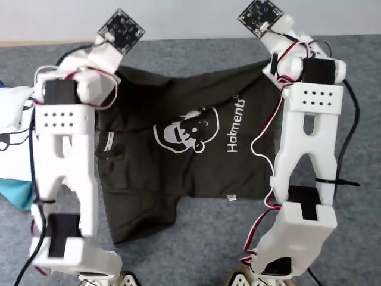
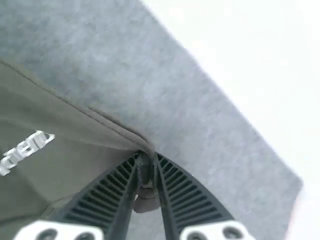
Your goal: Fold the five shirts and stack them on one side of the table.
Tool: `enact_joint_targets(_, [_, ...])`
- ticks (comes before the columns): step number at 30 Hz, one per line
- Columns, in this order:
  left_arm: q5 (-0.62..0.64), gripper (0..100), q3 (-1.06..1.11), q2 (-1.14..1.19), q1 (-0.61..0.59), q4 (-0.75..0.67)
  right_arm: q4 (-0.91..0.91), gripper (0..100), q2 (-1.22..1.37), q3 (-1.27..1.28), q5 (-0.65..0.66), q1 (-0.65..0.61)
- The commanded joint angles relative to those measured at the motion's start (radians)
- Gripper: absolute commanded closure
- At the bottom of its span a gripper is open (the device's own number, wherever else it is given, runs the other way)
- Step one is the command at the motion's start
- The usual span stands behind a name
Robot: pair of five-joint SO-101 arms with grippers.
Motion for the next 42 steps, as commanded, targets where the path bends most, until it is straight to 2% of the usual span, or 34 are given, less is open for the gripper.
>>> enact_joint_targets(1, [0.009, 100, -0.168, 0.074, -0.003, 0.020, -0.114, 99.0, 0.004, -0.014, 0.034, 0.013])
enact_joint_targets(10, [0.009, 100, -0.486, 0.241, -0.003, 0.199, -0.295, 99.0, 0.062, -0.014, 0.075, 0.002])
enact_joint_targets(13, [0.005, 100, -0.553, 0.262, -0.009, 0.267, -0.303, 99.0, 0.088, -0.014, 0.080, -0.012])
enact_joint_targets(19, [-0.117, 100, -0.581, 0.270, -0.009, 0.454, -0.110, 99.0, 0.088, -0.014, 0.080, -0.045])
enact_joint_targets(22, [-0.158, 100, -0.564, 0.267, -0.032, 0.493, 0.028, 99.0, 0.087, -0.014, 0.080, -0.050])
enact_joint_targets(27, [-0.253, 100, -0.446, 0.261, -0.086, 0.493, 0.206, 99.0, 0.068, -0.014, 0.089, -0.048])
enact_joint_targets(31, [-0.322, 100, -0.286, 0.239, -0.107, 0.493, 0.355, 99.0, 0.065, -0.014, 0.150, -0.065])
enact_joint_targets(36, [-0.417, 100, 0.038, 0.120, -0.075, 0.493, 0.504, 99.0, 0.073, -0.014, 0.158, -0.082])
enact_joint_targets(42, [-0.523, 100, 0.417, -0.038, -0.017, 0.491, 0.561, 99.0, 0.068, 0.043, 0.158, -0.076])
